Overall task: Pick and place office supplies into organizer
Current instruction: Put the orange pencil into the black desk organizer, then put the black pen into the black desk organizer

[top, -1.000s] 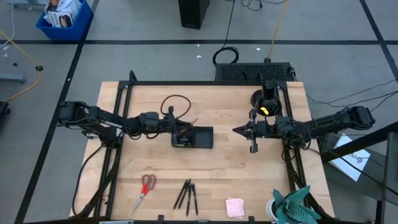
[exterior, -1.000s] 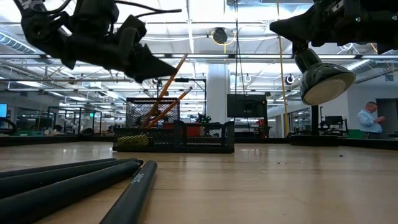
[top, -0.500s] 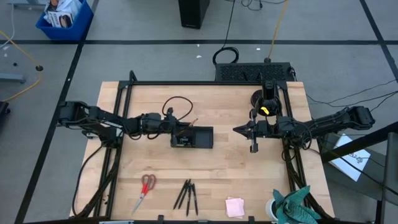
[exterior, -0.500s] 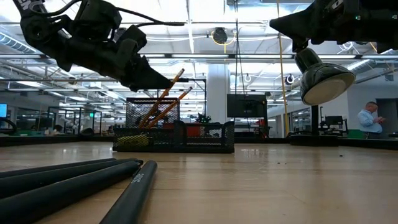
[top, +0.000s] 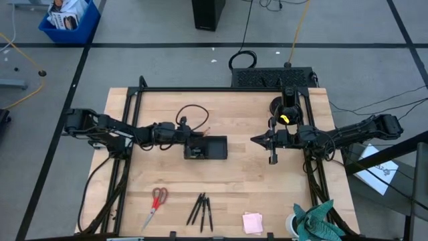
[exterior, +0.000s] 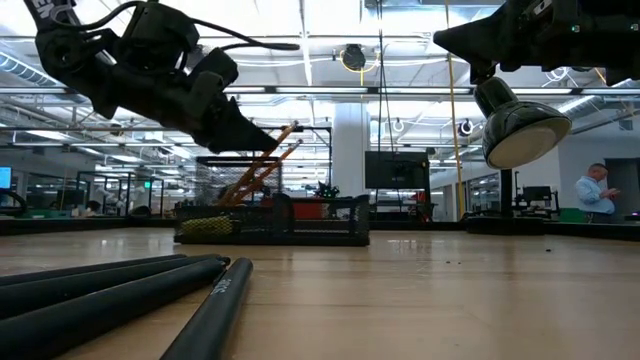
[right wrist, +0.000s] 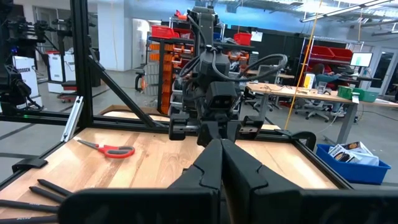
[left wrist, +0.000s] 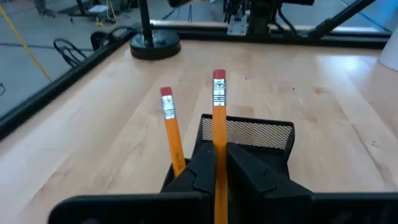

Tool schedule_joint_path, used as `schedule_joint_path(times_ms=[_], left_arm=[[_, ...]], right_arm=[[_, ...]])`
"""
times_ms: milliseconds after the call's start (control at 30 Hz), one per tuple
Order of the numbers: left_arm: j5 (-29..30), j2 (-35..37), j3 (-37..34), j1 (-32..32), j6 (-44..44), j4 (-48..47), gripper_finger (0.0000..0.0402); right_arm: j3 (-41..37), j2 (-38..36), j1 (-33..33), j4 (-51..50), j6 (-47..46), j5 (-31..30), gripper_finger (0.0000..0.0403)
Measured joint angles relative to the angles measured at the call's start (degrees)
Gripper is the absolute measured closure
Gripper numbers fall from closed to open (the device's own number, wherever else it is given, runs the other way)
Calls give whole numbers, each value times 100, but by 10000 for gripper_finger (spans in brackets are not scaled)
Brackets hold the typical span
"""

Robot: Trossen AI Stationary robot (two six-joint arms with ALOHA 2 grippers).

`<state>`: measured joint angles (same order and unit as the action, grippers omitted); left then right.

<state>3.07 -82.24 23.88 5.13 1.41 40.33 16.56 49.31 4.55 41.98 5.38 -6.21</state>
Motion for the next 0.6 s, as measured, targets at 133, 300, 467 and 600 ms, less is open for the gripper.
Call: schedule_joint_path(times_ms=[133,300,467,600], left_arm=[[2,-6,-4,0,219,-2,356],[2,-6,-4,0,222,29,330],[4,-4,-4,0,198,357,295],[4,55,-4,-19,59,551,264]], right_arm=[[0,1,1,-5,0,2,403],[2,0,1,-22,1,2,403],[2,-1,1,-22,-1,2,403],[4,1,1,-23,-2,2,403]])
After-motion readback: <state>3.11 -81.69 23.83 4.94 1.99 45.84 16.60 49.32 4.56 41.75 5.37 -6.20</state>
